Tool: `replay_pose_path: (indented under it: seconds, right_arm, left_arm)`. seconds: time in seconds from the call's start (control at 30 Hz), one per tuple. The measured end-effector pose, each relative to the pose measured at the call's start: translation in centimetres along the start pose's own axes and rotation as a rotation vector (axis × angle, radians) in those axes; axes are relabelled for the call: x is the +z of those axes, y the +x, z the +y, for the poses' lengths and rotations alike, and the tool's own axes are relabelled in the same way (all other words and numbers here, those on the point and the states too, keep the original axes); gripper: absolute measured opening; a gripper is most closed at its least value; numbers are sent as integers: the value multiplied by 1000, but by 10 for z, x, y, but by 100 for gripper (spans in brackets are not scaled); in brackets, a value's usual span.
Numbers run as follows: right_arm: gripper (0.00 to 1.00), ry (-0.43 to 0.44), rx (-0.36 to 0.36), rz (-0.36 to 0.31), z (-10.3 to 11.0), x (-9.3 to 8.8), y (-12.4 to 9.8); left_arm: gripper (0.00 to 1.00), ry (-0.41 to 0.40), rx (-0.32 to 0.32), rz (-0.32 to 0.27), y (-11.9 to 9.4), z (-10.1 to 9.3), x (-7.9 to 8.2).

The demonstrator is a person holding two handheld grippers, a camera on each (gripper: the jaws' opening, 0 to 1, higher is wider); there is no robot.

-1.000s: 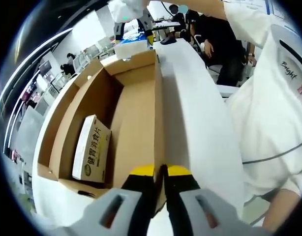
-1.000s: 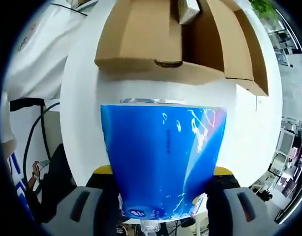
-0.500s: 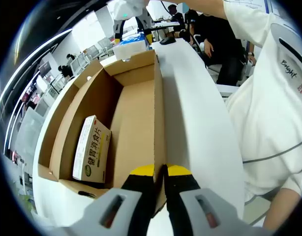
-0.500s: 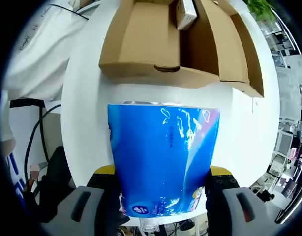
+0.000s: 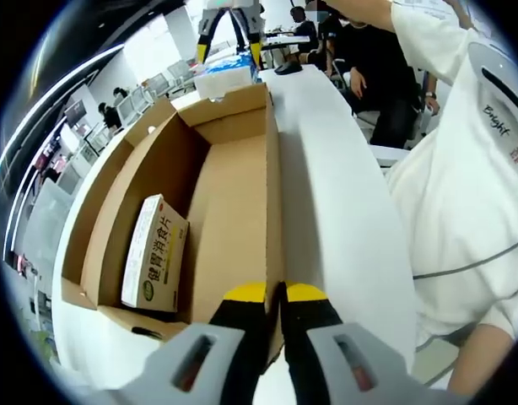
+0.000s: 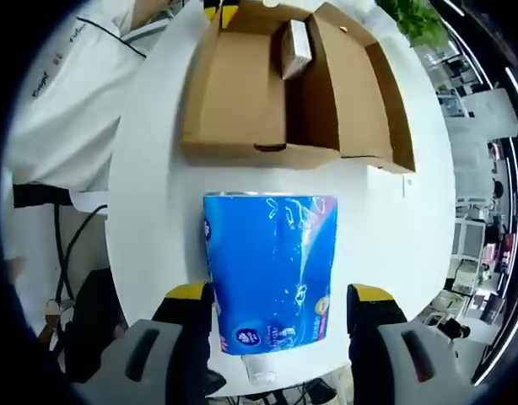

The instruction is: Operate the shoe box by opening the lid, removing the specified soft item, and placing it in the target area until the item is outside and the box remains undamaged.

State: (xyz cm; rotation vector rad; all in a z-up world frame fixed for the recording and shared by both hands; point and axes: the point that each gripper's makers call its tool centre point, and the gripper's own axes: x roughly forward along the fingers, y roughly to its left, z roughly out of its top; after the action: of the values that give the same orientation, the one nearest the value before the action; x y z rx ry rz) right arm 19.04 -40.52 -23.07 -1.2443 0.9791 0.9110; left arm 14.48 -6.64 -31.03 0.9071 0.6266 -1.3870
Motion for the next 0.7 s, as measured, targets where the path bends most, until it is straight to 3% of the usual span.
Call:
replay_pose_path:
  seconds: [0.1,0.13,0.2,0.23,0.3,0.37,0.43,0.5,0.57,0.63,0.7]
  right_arm:
    - [66,48,-30,-90,-5,13,-8]
    - [65,29,-46,-142,-8,21,-11]
    - [64,-9,-72,-147,-13,20,-15]
    - [63,29,-99,-154,-17,20,-18]
    - [61,49,-118,-266,-19,35,-25]
    - [60,123,-143,-365,-24,47,-34]
    - [60,100,-187,-451,-28,57,-43]
    - [60,139,-230,-522,-34,64,-50]
    - [60,169,-263,-573,-39,68,-55]
    - [59,219,-321,-559,-47,63,-56]
    - [58,206,-360,-579,-47,67,-57]
  left_arm:
    - [4,1,-1,-3,0,0,0]
    - [4,2,0,-4,0,0,0]
    - [4,3,0,-4,0,0,0]
    - [4,2,-1,-4,0,0,0]
    - [4,1,-1,-5,0,0,0]
    - [4,4,1,-6,1,0,0]
    - [4,3,0,-6,1,0,0]
    - [4,4,-2,-6,1,0,0]
    - [4,-1,-2,-7,1,0,0]
    - [4,1,1,-7,1,0,0]
    - [4,2,4,-10,1,0,0]
